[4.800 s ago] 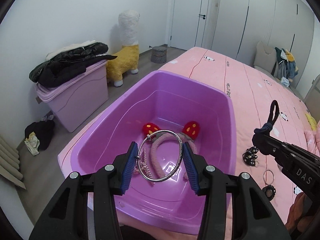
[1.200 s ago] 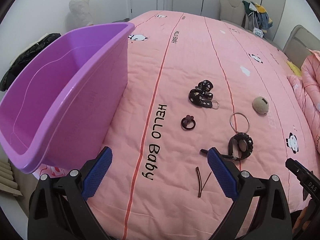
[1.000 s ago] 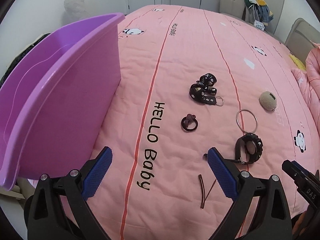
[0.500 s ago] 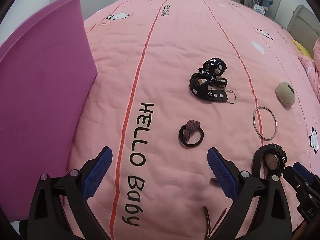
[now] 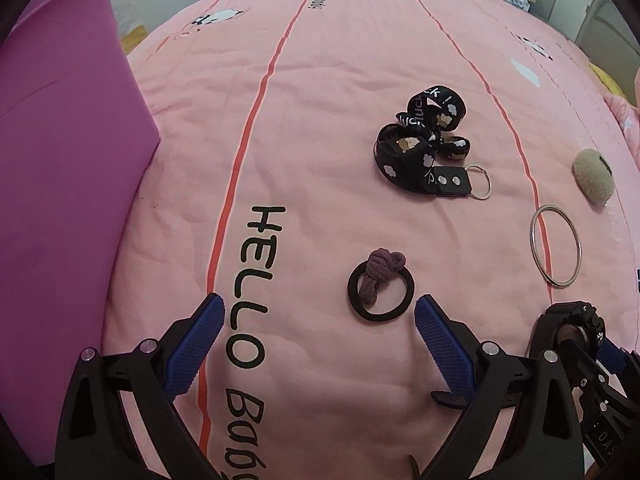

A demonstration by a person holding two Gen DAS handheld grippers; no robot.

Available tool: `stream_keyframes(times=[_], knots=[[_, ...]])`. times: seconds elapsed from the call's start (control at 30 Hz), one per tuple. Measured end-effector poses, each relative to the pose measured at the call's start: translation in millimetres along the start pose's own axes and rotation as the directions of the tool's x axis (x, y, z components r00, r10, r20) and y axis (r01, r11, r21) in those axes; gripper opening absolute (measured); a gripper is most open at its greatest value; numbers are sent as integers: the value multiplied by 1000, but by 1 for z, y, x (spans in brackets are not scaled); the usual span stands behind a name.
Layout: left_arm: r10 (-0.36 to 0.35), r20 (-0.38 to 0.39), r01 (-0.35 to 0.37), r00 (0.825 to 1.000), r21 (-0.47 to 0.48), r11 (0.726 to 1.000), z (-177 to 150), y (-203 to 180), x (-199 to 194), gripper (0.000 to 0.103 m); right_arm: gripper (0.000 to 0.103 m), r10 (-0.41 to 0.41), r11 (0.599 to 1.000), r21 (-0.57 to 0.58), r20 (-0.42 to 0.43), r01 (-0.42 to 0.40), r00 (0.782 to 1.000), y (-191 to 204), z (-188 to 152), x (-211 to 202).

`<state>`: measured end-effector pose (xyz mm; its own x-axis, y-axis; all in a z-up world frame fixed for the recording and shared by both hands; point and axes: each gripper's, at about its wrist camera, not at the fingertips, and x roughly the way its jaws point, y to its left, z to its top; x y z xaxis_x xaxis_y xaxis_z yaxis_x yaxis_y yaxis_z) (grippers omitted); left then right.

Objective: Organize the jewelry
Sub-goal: 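Grasp the black watch with the right tool while the left tool grasps the black hair tie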

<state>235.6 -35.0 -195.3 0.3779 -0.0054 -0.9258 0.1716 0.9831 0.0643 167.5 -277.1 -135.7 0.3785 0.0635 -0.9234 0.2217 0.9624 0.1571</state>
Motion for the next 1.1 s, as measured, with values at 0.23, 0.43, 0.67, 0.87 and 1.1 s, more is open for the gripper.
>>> stream_keyframes(times=[0.23, 0.43, 0.67, 0.87, 1.1], knots=[[4, -12, -4, 1000, 12, 1000, 4, -6, 14, 94, 54, -10, 1000, -13, -4, 10, 1000, 0, -2, 9], [0, -24, 0, 1000, 3, 1000, 7, -9, 23, 95, 54, -31, 999, -41, 7, 32, 999, 3, -1, 14], [1, -13, -1, 1000, -10, 1000, 7, -8, 30, 97, 54, -92, 990, -101, 33, 95, 995, 16, -4, 21], [-18, -11, 17, 1000, -29, 999, 2, -7, 28, 93, 26, -112, 983, -138, 55, 119, 992, 21, -7, 17], [-43, 25, 44, 999, -23, 999, -8, -6, 16, 62, 26, -72, 992, -103, 57, 78, 996, 14, -10, 9]])
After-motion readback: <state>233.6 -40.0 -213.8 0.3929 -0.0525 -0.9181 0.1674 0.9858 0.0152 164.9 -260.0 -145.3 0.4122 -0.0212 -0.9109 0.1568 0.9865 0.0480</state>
